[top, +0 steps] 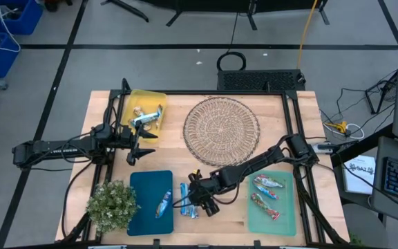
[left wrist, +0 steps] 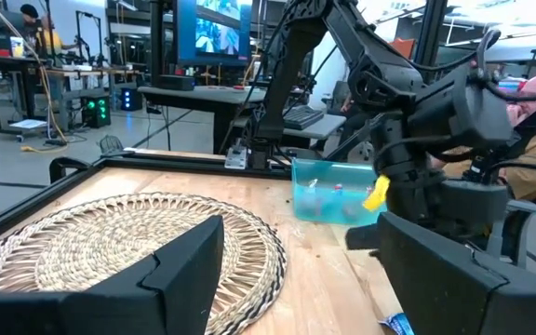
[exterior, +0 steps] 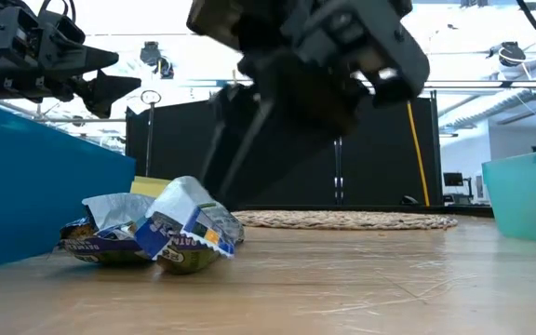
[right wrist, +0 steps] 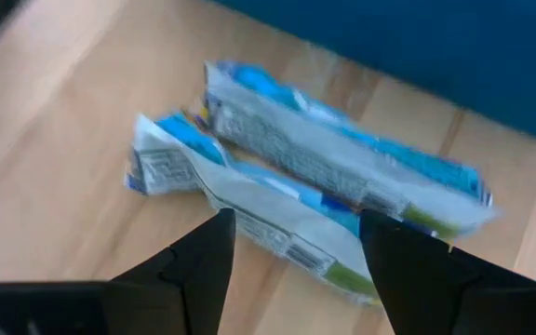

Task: Pick and place Granola Bars by type
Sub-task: Put the blue granola bar into the blue bin

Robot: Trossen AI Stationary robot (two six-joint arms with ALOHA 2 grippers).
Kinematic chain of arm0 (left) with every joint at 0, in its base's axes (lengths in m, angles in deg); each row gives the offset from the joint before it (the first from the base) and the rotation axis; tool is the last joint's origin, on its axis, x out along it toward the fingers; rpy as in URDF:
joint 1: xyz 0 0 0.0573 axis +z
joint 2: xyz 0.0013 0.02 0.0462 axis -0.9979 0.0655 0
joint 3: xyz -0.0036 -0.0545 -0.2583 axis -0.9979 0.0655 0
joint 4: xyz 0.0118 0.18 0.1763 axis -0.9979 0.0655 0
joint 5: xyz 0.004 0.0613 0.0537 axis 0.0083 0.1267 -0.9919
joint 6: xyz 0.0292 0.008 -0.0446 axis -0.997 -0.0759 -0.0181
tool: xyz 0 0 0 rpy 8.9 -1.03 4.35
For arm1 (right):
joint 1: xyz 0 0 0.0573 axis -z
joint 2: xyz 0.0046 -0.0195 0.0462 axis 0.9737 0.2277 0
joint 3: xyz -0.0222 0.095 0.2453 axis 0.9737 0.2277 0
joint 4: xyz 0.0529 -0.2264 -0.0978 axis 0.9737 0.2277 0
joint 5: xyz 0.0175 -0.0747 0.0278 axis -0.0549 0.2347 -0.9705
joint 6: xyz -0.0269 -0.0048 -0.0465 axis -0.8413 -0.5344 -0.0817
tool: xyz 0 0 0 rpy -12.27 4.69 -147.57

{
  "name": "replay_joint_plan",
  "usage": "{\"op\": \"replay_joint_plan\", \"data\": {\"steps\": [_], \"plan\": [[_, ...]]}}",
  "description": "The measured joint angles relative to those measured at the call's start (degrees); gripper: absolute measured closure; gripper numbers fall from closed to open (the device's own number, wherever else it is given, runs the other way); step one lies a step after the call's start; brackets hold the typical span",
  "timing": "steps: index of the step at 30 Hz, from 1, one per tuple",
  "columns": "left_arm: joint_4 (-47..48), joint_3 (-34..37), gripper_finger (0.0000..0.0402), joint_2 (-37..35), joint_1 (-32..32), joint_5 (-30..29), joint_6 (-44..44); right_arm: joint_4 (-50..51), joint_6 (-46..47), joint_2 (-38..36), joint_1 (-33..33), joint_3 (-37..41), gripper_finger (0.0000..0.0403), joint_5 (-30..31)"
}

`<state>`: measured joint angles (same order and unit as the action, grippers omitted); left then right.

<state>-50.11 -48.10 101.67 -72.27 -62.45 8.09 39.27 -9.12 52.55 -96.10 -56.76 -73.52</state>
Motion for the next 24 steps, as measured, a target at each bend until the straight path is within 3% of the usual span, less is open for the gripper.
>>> {"op": "replay_joint_plan", "data": {"steps": [6,18,24], "plan": [[0.00,0.00,0.0119,-0.02,0.02,0.00,0.00,-0.08,0.02,2.61,0.86,-0.06,0.0188,-1.63],[0.00,0.00,0.0119,-0.02,0.02,0.00,0.00,12.61,11.24,1.14,1.29,-0.15,0.0202,8.91],[0.02,0.00,0.0119,0.00,0.00,0.00,0.00,15.41,17.74,0.35,1.47,-0.04,0.0203,9.76]]}}
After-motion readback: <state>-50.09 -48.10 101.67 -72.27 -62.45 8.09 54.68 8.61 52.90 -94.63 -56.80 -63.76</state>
